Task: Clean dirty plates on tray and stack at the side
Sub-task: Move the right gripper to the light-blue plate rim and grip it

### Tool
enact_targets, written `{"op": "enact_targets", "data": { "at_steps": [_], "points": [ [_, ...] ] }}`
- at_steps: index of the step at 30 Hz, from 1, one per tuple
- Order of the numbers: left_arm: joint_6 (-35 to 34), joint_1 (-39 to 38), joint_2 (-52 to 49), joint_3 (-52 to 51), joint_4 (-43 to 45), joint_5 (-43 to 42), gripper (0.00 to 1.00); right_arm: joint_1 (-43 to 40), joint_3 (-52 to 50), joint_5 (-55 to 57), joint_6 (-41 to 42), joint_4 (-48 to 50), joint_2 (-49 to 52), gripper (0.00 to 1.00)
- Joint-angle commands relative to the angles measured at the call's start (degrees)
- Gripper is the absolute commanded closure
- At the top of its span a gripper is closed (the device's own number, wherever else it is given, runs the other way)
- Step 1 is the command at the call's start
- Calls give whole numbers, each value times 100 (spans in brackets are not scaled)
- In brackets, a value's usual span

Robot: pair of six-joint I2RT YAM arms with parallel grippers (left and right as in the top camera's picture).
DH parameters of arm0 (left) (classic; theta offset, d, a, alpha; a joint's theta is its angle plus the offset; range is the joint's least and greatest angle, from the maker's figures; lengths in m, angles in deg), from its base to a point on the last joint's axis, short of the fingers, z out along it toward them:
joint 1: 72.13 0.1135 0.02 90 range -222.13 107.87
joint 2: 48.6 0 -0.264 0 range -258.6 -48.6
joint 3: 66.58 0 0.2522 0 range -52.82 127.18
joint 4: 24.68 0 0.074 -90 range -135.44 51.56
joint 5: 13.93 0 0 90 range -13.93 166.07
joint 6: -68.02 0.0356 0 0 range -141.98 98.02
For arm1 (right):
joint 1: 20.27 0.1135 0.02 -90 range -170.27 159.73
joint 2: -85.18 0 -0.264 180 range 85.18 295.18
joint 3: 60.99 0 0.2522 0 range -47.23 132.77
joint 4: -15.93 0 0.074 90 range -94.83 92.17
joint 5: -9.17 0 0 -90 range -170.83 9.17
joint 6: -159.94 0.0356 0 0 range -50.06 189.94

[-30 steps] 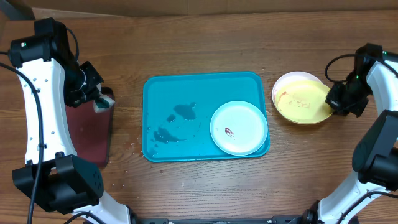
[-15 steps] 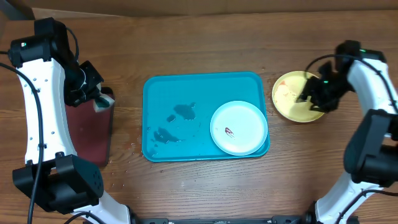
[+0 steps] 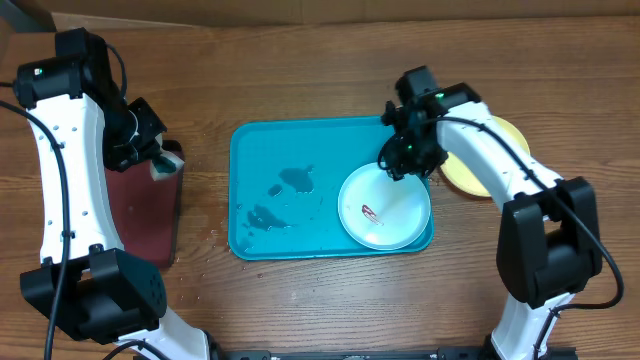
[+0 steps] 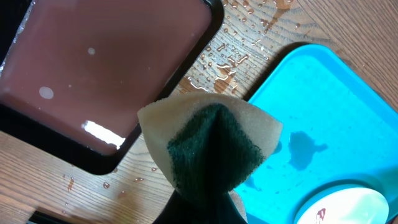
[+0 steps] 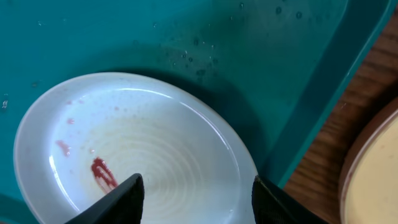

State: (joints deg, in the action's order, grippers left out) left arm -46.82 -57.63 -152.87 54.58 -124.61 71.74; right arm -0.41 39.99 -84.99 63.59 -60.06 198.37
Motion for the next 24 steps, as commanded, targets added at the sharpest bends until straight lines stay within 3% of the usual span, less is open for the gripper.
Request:
{"op": "enact_targets", "data": {
  "at_steps": [1, 24],
  "points": [
    [109, 4, 2, -11, 4, -57, 96, 39, -162, 708, -291, 94, -201, 43],
    [111, 4, 2, -11, 9, -57, 96, -7, -173, 590, -570, 192, 358, 47]
  ]
}}
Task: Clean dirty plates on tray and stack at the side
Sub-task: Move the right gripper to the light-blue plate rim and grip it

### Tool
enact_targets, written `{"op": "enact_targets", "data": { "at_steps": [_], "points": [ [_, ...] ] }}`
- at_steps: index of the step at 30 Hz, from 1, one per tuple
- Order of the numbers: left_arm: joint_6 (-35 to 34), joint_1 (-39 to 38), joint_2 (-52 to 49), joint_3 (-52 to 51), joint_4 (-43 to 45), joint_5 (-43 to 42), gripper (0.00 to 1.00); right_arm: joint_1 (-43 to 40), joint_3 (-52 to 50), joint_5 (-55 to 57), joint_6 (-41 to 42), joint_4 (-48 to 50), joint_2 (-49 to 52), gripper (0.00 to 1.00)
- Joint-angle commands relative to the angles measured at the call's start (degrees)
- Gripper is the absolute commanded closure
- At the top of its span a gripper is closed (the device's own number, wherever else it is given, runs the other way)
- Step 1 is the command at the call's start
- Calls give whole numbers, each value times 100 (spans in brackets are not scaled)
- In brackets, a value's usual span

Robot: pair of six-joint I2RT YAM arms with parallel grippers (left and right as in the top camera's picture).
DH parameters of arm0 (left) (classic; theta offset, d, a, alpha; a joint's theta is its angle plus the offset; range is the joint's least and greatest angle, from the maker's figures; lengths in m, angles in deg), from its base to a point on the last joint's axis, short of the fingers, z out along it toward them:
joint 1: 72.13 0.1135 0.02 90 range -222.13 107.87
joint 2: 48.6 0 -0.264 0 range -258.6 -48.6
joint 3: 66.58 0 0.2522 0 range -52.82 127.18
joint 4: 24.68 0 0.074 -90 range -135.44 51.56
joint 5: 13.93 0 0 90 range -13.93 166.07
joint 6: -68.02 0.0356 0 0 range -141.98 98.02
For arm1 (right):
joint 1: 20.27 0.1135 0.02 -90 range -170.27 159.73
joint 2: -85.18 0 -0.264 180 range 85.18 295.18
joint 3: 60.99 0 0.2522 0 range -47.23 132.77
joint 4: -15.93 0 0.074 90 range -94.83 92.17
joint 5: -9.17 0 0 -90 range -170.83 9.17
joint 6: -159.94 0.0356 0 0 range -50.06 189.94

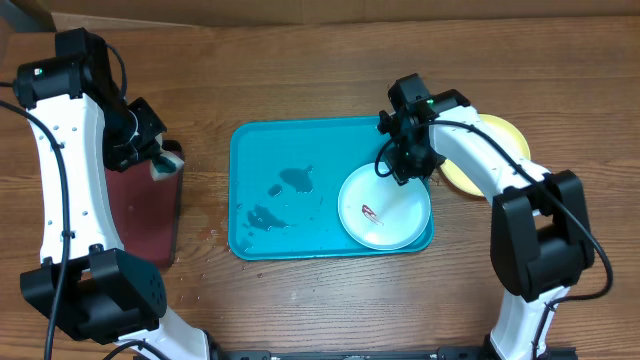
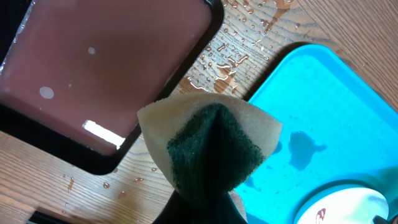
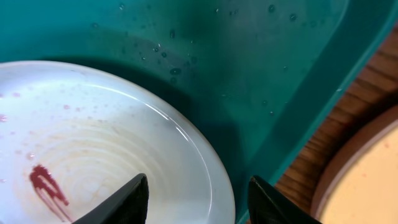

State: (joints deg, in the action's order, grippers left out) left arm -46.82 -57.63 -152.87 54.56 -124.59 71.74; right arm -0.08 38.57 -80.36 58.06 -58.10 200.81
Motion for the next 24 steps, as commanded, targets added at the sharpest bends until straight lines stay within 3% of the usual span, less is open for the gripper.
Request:
{"op": "enact_targets", "data": {
  "at_steps": [1, 19, 24],
  "points": [
    [111, 4, 2, -9, 7, -57, 96, -39, -31, 173, -20, -9, 118, 47],
    [111, 4, 2, -9, 7, -59, 96, -42, -35, -46, -13, -90, 433, 48],
    [109, 4, 2, -9, 7, -59, 96, -42, -35, -498, 186, -103, 433, 80]
  ]
}}
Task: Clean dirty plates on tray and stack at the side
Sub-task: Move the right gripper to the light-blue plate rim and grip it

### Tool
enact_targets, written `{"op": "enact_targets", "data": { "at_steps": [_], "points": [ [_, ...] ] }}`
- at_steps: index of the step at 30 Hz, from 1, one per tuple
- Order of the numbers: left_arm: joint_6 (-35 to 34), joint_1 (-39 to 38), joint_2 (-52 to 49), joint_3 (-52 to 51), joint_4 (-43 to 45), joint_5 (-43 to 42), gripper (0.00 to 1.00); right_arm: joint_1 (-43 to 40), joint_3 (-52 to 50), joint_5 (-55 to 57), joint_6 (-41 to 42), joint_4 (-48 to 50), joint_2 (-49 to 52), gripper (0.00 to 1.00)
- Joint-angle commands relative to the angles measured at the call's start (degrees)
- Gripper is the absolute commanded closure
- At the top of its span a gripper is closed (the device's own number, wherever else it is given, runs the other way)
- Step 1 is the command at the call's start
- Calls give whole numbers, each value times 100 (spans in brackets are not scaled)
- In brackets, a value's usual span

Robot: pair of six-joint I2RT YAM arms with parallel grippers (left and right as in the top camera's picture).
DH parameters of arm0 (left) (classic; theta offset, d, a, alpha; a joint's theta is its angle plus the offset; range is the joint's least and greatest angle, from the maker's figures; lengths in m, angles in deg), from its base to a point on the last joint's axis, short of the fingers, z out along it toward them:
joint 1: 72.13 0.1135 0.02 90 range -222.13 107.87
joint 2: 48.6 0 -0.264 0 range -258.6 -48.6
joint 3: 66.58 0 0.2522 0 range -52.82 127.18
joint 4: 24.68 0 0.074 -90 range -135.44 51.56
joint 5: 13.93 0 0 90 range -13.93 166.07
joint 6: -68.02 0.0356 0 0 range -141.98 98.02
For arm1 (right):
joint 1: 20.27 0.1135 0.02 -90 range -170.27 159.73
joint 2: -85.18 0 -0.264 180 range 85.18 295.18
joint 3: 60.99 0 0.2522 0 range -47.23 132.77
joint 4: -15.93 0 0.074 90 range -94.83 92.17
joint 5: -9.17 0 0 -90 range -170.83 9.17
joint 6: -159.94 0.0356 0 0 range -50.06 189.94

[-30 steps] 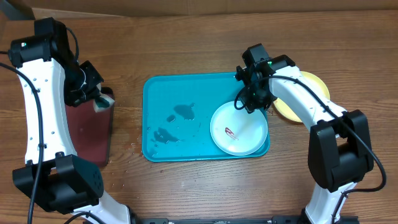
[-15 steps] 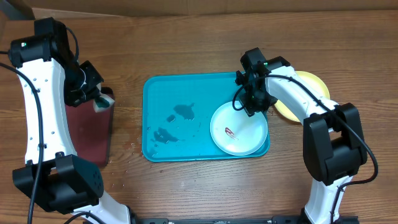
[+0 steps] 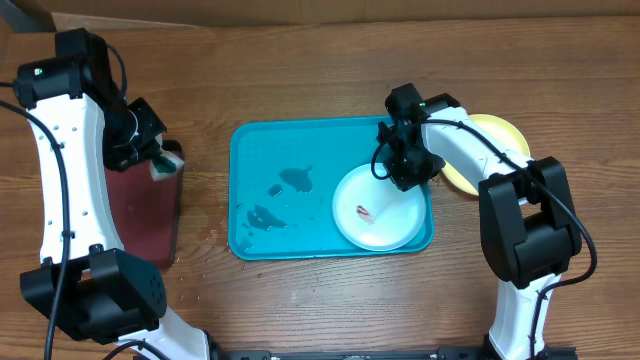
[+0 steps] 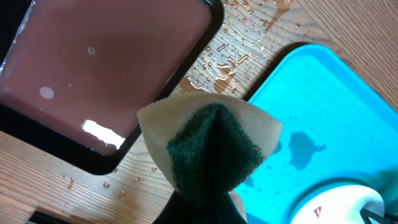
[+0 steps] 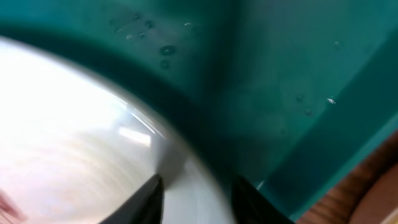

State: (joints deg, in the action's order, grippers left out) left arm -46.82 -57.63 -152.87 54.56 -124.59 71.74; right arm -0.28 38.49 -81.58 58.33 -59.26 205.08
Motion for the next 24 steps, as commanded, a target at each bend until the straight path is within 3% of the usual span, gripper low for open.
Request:
{"op": "enact_targets", "data": {
  "at_steps": [1, 10, 12, 16, 20, 24],
  "points": [
    [109, 4, 2, -9, 9, -61, 96, -15, -26, -461, 310, 31, 7, 89],
    [109, 4, 2, -9, 9, -61, 96, 162, -26, -1567, 1637, 313, 7, 92],
    [109, 4, 2, -9, 9, -61, 96, 258, -26, -1604, 1777, 415, 7, 75],
    [111, 4, 2, -9, 7, -61, 96, 431, -26, -1386, 1893, 457, 7, 52],
    [111, 4, 2, -9, 0, -61, 96, 455, -26, -313, 2232, 282, 9, 52],
    [109, 4, 2, -9, 2, -61, 96, 420, -26, -136, 2164, -26, 9, 52]
  ]
}}
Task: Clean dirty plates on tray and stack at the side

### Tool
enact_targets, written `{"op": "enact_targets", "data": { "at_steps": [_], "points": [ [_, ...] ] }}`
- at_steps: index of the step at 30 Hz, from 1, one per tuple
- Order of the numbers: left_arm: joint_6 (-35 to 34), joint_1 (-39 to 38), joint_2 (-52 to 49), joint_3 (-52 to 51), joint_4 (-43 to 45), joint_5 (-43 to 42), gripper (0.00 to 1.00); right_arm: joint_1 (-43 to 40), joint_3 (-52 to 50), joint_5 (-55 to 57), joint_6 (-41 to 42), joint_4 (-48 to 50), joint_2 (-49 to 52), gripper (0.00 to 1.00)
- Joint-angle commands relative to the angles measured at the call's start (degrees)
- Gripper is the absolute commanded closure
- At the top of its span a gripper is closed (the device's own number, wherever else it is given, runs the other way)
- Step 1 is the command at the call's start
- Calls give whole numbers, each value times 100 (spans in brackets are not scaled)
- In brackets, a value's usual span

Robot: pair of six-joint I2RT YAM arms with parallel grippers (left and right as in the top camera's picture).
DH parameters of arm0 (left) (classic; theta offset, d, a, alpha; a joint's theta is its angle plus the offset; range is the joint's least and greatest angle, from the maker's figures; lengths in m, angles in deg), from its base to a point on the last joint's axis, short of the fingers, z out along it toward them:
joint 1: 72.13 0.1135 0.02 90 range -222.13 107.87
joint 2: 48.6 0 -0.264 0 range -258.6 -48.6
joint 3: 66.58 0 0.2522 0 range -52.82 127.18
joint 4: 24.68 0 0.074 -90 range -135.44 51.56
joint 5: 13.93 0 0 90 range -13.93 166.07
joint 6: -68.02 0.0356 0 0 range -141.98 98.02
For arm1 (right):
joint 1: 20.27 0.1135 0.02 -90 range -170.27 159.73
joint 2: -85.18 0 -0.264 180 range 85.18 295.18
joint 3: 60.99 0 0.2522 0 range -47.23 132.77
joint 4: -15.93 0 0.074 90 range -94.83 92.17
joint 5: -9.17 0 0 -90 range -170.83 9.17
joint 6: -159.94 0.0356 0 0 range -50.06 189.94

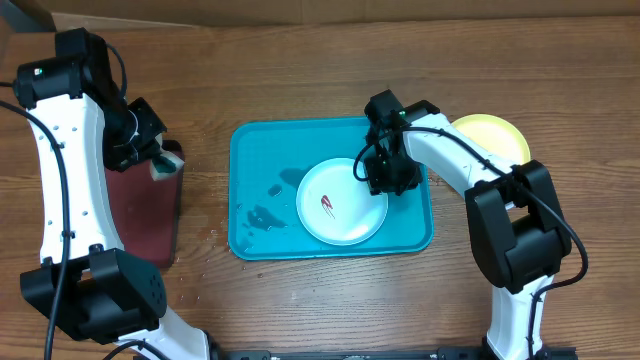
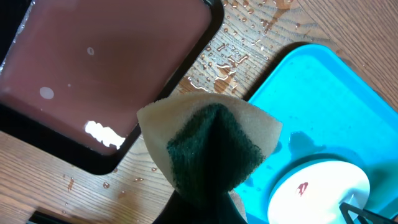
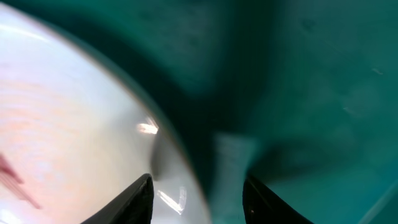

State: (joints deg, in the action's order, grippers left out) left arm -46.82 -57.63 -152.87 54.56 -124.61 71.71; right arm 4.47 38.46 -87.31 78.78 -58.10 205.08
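A white plate (image 1: 342, 202) with a red smear lies in the middle of the blue tray (image 1: 260, 150). My right gripper (image 1: 385, 178) is at the plate's right rim. In the right wrist view this gripper (image 3: 198, 200) is open, its jaws straddling the blurred plate (image 3: 62, 124) rim, one inside and one over the tray (image 3: 311, 93). My left gripper (image 1: 150, 158) is shut on a yellow-and-green sponge (image 2: 211, 146), held over the wet wood between tub and tray. The plate (image 2: 317, 190) also shows at the lower right of the left wrist view.
A dark tub of brown water (image 1: 140, 215) stands left of the tray, under my left arm. A yellow plate (image 1: 488, 135) lies on the table right of the tray. Water puddles (image 1: 285, 185) sit on the tray's left half, and drops (image 2: 227, 59) wet the wood.
The white plate has moved left, from the tray's right side to its middle. My right gripper has moved left with it, still at its right rim. The left arm has not moved.
The plate lay in the tray's lower right corner with my open right gripper above its upper rim. The gripper then stood lower and closer to the rim, and the plate sat slightly further left. Now the plate is mid-tray. My left gripper held the sponge still throughout.
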Motion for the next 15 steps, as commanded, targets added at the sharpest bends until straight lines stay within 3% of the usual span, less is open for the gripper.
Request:
{"op": "enact_targets", "data": {
  "at_steps": [1, 6, 15],
  "points": [
    [109, 4, 2, -9, 7, -59, 96, -52, -24, 428, 122, -214, 9, 52],
    [109, 4, 2, -9, 11, -61, 96, -31, -24, 72, 173, -365, 9, 54],
    [114, -59, 2, -9, 4, -63, 96, -31, -24, -131, 476, -284, 42, 71]
  ]
}}
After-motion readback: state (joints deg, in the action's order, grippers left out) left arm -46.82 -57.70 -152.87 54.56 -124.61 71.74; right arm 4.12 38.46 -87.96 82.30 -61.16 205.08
